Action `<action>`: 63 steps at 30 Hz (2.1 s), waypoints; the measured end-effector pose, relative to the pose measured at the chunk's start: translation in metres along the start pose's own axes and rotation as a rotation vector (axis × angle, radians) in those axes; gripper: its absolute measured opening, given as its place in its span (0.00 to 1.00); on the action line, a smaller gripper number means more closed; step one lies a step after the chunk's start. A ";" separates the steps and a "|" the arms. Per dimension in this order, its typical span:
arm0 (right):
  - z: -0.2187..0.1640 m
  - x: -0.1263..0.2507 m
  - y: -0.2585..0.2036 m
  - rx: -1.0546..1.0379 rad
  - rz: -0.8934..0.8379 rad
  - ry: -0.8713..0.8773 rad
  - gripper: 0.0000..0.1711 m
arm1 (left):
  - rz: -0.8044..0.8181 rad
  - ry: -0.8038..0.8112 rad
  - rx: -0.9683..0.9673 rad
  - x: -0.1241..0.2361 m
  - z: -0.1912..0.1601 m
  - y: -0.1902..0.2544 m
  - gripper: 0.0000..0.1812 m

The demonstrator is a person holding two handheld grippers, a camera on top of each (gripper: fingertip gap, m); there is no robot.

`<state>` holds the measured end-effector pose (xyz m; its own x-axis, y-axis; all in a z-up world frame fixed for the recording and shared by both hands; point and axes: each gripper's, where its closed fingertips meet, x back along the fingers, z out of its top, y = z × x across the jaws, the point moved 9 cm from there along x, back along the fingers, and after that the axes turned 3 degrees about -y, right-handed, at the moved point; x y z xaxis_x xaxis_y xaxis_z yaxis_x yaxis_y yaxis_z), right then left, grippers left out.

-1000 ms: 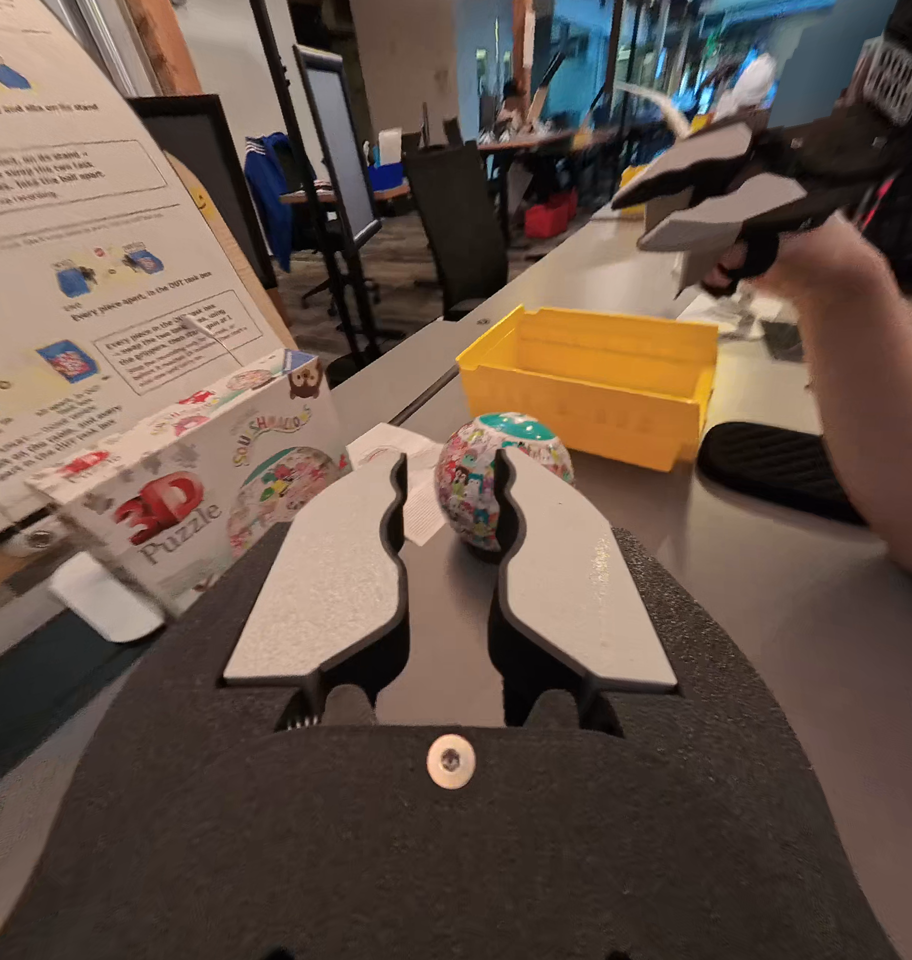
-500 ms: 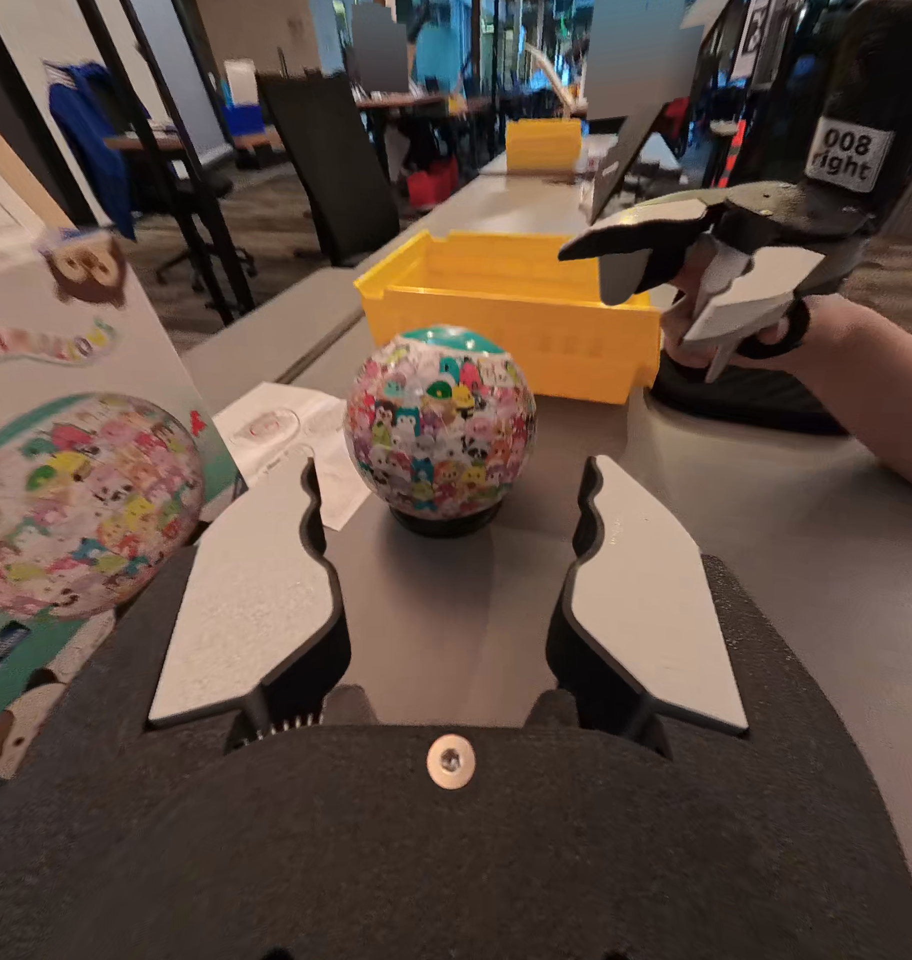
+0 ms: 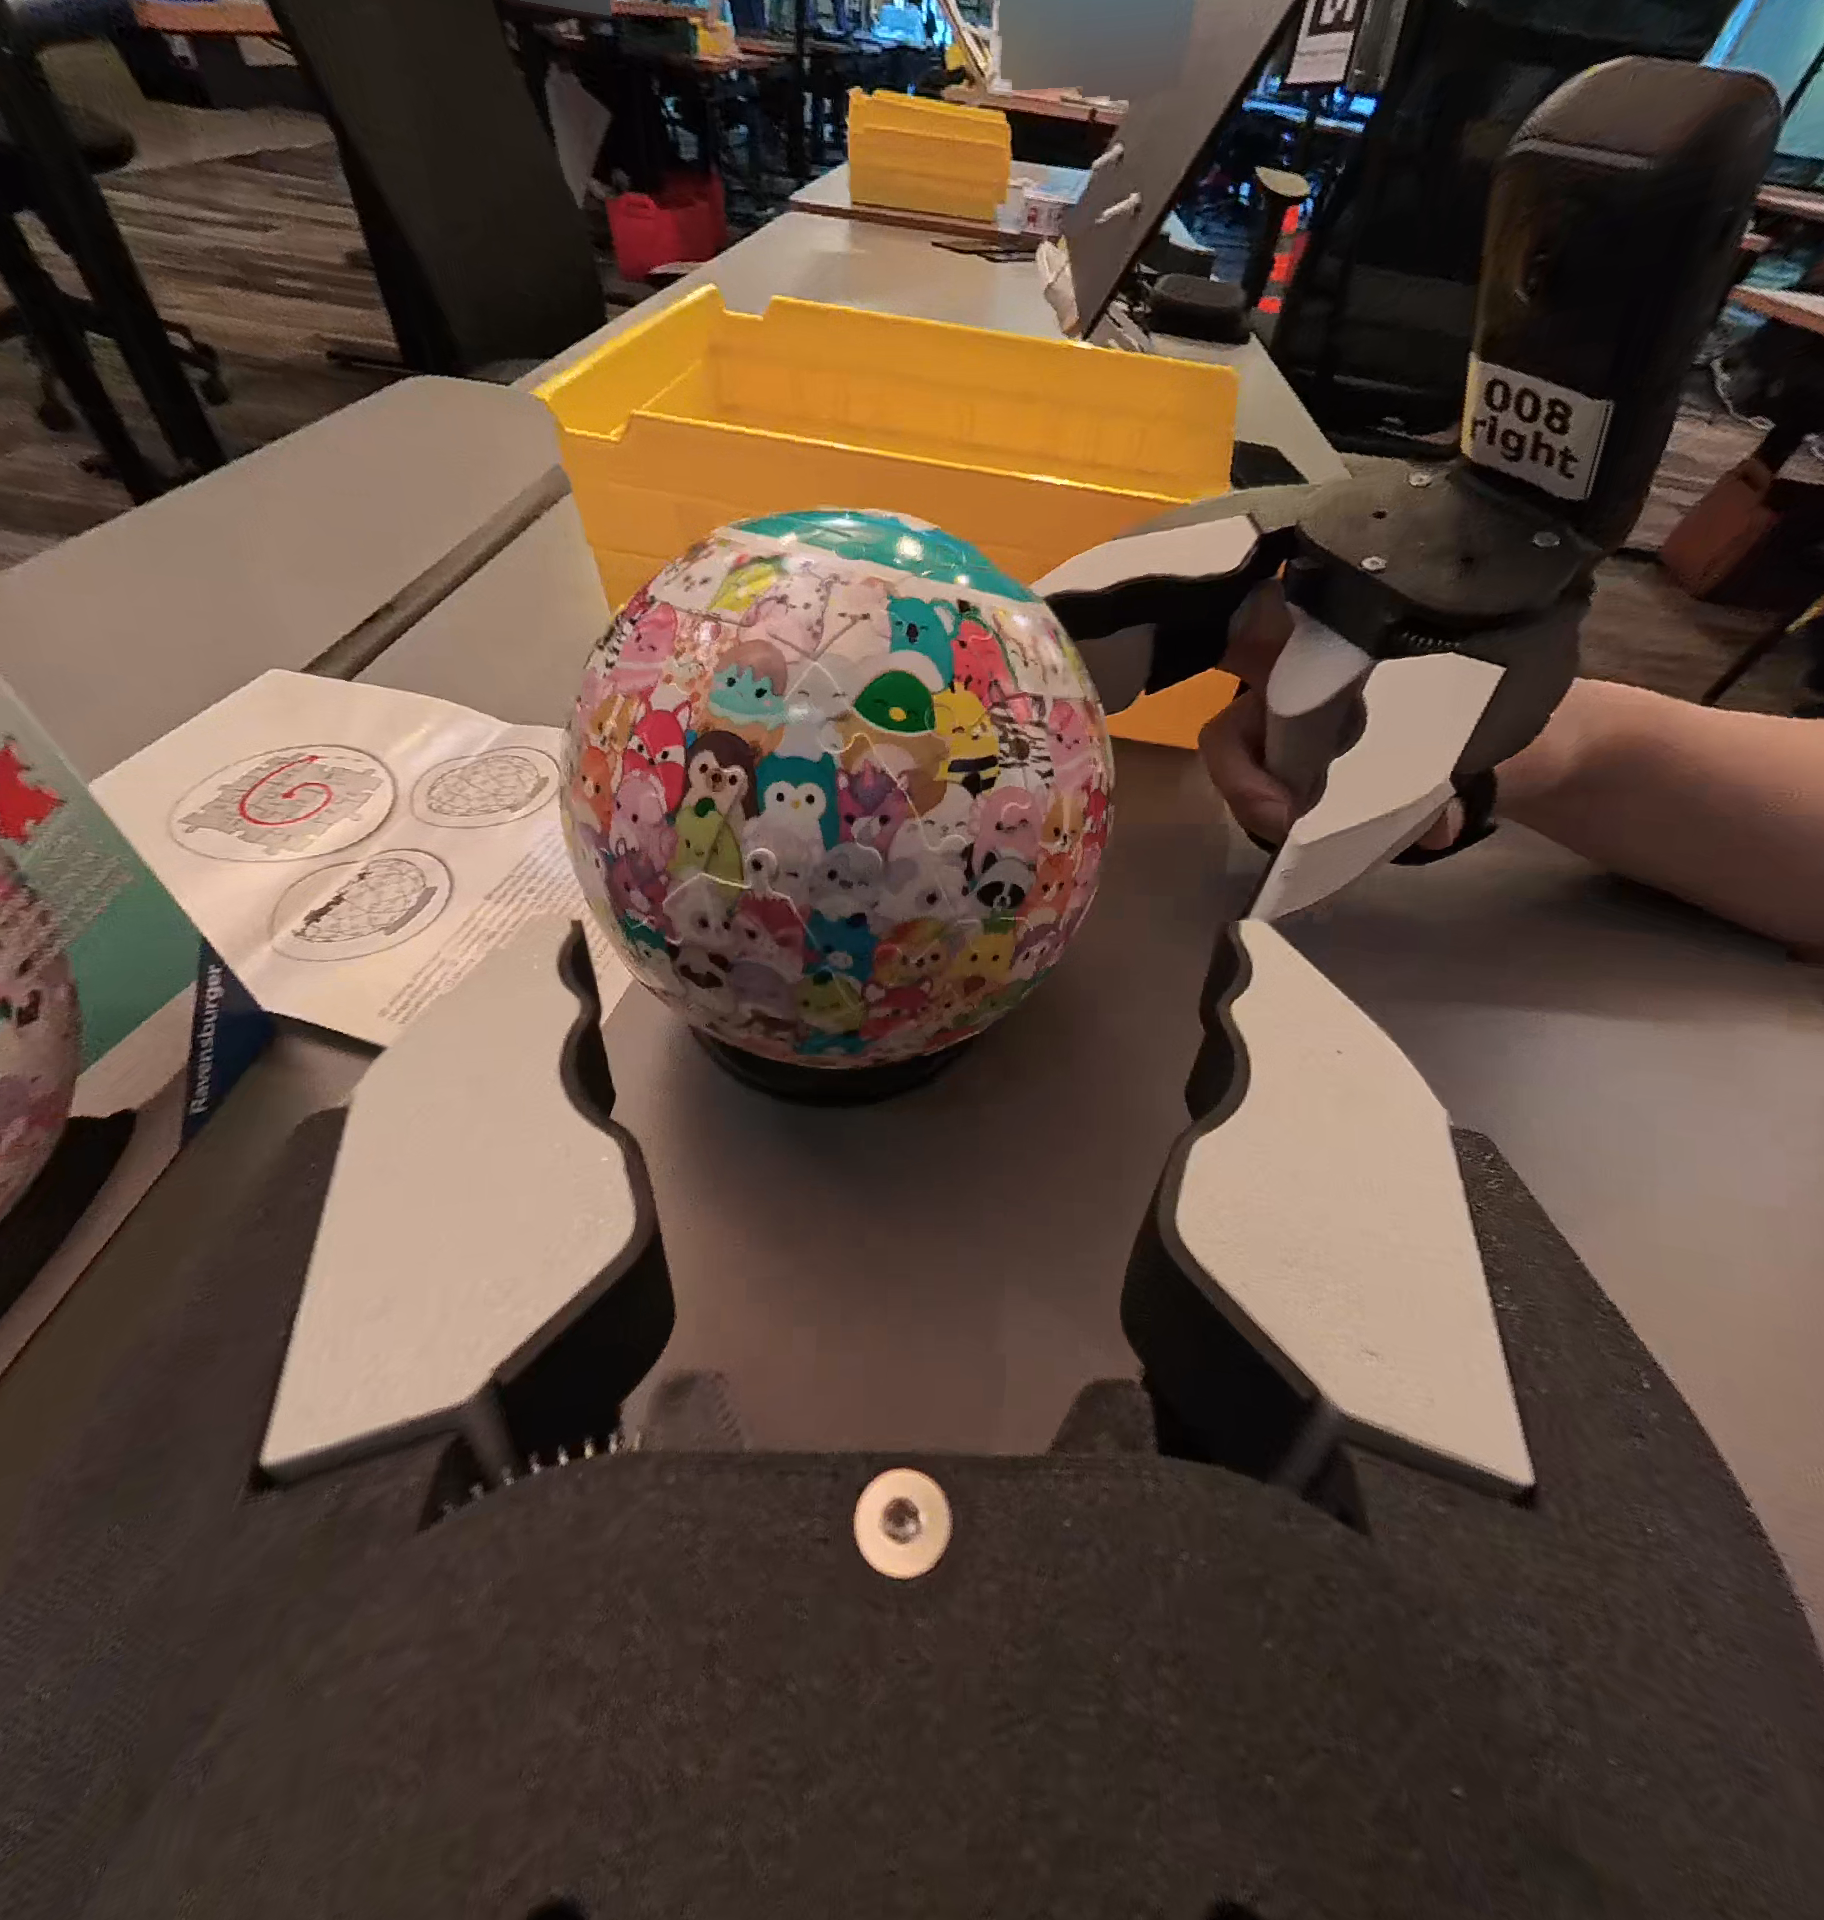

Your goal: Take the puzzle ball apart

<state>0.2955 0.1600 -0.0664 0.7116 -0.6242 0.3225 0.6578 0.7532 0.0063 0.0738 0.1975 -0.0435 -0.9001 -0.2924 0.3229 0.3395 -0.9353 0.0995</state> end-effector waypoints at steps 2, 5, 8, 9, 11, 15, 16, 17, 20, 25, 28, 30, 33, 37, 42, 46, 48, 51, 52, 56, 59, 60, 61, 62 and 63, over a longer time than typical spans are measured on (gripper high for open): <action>-0.003 -0.006 0.002 -0.001 0.004 -0.034 0.72 | -0.011 -0.014 0.000 -0.004 0.000 -0.003 0.61; -0.007 -0.013 0.003 -0.006 0.022 -0.084 0.72 | -0.030 -0.015 -0.002 -0.009 0.002 -0.004 0.61; -0.006 -0.018 0.003 -0.001 0.024 -0.111 0.72 | -0.016 -0.020 -0.027 -0.014 0.001 -0.006 0.61; -0.006 -0.020 0.004 -0.001 0.029 -0.124 0.72 | -0.015 -0.028 -0.032 -0.015 0.000 -0.006 0.61; -0.006 -0.023 0.004 -0.013 0.049 -0.140 0.72 | -0.012 -0.040 -0.042 -0.017 -0.001 -0.006 0.60; -0.005 -0.026 0.007 -0.031 0.051 -0.146 0.71 | -0.004 -0.058 -0.051 -0.021 -0.003 -0.008 0.60; -0.005 -0.028 0.008 -0.030 0.053 -0.156 0.71 | -0.002 -0.070 -0.054 -0.022 -0.004 -0.008 0.60; -0.005 -0.029 0.008 -0.028 0.055 -0.163 0.71 | -0.002 -0.075 -0.058 -0.023 -0.005 -0.008 0.59; -0.005 -0.031 0.009 -0.024 0.057 -0.172 0.71 | 0.003 -0.075 -0.067 -0.024 -0.006 -0.009 0.58; -0.005 -0.034 0.011 -0.034 0.053 -0.194 0.69 | 0.024 -0.080 -0.073 -0.025 -0.007 -0.011 0.55; -0.006 -0.038 0.011 -0.003 0.038 -0.230 0.69 | 0.024 -0.085 -0.070 -0.026 -0.006 -0.011 0.55; -0.006 -0.039 0.011 0.005 0.035 -0.236 0.69 | 0.031 -0.088 -0.069 -0.026 -0.006 -0.012 0.54; -0.006 -0.041 0.012 -0.007 0.041 -0.241 0.69 | 0.035 -0.090 -0.067 -0.027 -0.006 -0.012 0.55; -0.005 -0.043 0.012 -0.013 0.039 -0.240 0.69 | 0.045 -0.098 -0.072 -0.026 -0.006 -0.011 0.55; -0.003 -0.047 0.007 -0.005 0.048 -0.238 0.69 | 0.052 -0.099 -0.066 -0.020 -0.007 -0.011 0.55; -0.002 -0.050 -0.003 0.008 0.069 -0.238 0.69 | 0.066 -0.108 -0.062 -0.010 -0.010 -0.008 0.55; -0.001 -0.052 -0.010 0.014 0.085 -0.237 0.69 | 0.078 -0.110 -0.059 -0.003 -0.013 -0.005 0.56; 0.000 -0.056 -0.023 0.030 0.115 -0.238 0.69 | 0.101 -0.106 -0.045 0.011 -0.018 0.002 0.56; 0.001 -0.057 -0.028 0.035 0.128 -0.238 0.69 | 0.112 -0.102 -0.042 0.017 -0.021 0.005 0.56; 0.003 -0.059 -0.051 0.048 0.194 -0.233 0.68 | 0.146 -0.099 -0.026 0.041 -0.030 0.020 0.56; 0.004 -0.059 -0.070 0.059 0.243 -0.235 0.69 | 0.164 -0.109 -0.014 0.060 -0.037 0.032 0.56; 0.004 -0.059 -0.076 0.062 0.259 -0.235 0.69 | 0.168 -0.116 -0.013 0.066 -0.039 0.036 0.56; 0.004 -0.058 -0.082 0.065 0.275 -0.235 0.69 | 0.171 -0.121 -0.012 0.072 -0.040 0.039 0.56; 0.003 -0.058 -0.088 0.068 0.289 -0.236 0.69 | 0.172 -0.124 -0.011 0.077 -0.042 0.043 0.56; 0.003 -0.057 -0.093 0.072 0.301 -0.237 0.69 | 0.171 -0.126 -0.008 0.082 -0.044 0.046 0.56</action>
<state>0.1930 0.1258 -0.0820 0.7883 -0.3137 0.5293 0.4029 0.9133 -0.0588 0.0037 0.1217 -0.0541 -0.7882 -0.4205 0.4494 0.4819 -0.8759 0.0256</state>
